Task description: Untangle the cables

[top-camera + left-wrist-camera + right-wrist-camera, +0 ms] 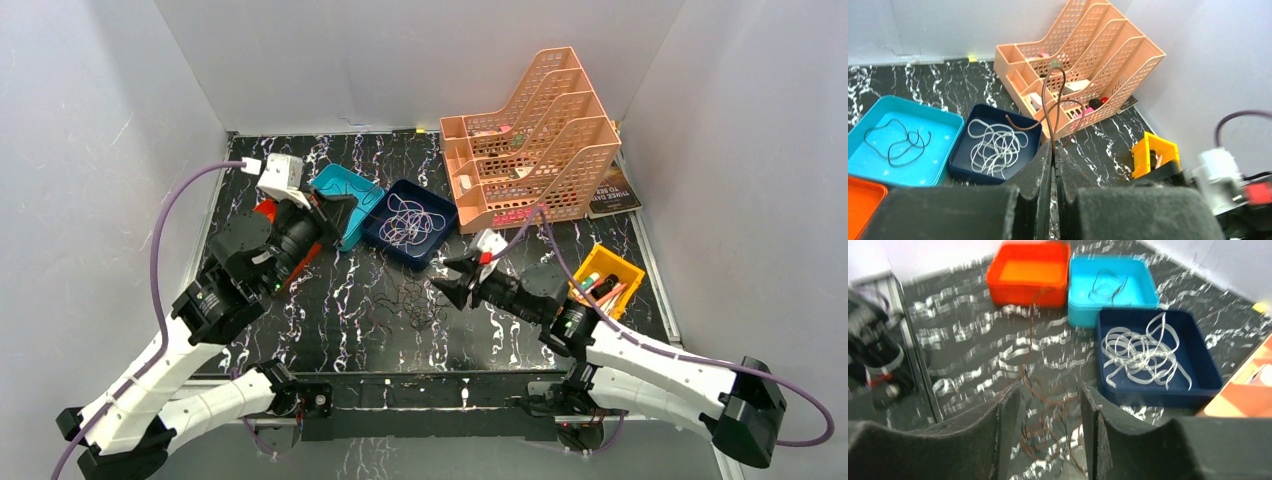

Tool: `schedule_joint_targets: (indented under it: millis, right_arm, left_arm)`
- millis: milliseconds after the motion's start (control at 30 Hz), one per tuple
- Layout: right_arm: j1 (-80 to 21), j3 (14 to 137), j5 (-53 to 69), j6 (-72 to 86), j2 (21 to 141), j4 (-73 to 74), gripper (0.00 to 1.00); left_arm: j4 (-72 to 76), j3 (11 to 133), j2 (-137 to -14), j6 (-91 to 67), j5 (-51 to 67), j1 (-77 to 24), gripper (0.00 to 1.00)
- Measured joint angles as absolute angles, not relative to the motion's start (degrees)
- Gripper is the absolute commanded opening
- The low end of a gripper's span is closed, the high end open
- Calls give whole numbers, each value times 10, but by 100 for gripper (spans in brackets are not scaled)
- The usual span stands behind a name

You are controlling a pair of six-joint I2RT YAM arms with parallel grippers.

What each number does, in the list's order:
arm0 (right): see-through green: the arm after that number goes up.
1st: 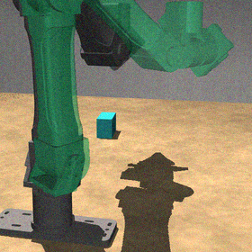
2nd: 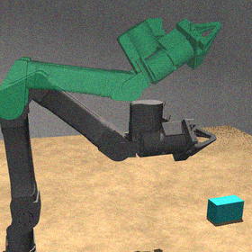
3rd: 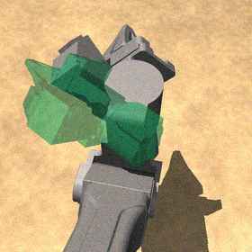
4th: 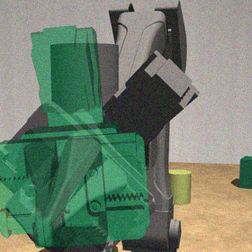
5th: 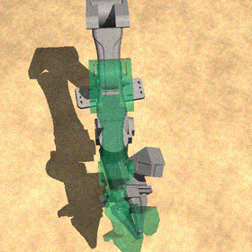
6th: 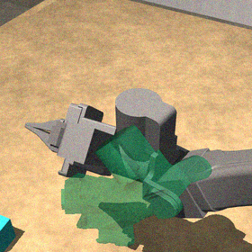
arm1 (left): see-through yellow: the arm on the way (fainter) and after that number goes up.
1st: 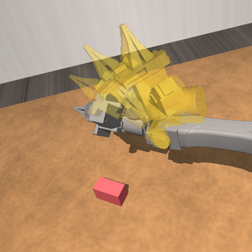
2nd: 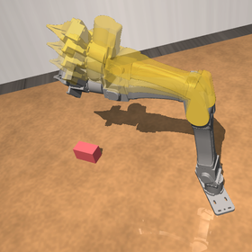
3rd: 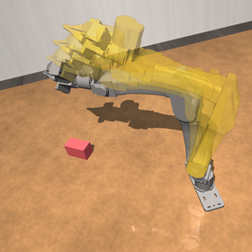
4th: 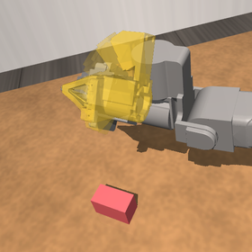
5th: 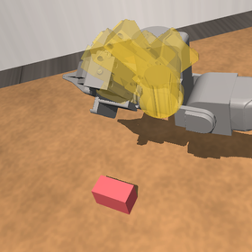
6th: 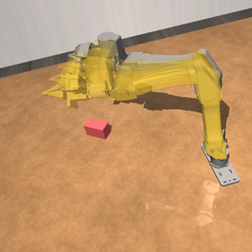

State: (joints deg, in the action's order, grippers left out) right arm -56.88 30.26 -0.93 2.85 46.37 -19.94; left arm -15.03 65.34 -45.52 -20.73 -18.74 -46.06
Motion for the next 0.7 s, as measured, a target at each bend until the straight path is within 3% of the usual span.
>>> schedule_joint_targets:
  millis: [67,400,700]
  right_arm:
    - [-569,269,9,3,478,-214,65]
    - [-568,219,88,-168,512,-313,73]
    - [-568,231,92,-299,588,-336,73]
  left_arm:
    - [-150,675,-470,-198,-179,-461,0]
    - [-146,779,-535,-147,-141,-461,0]
    - [-146,842,-578,-117,-113,-460,0]
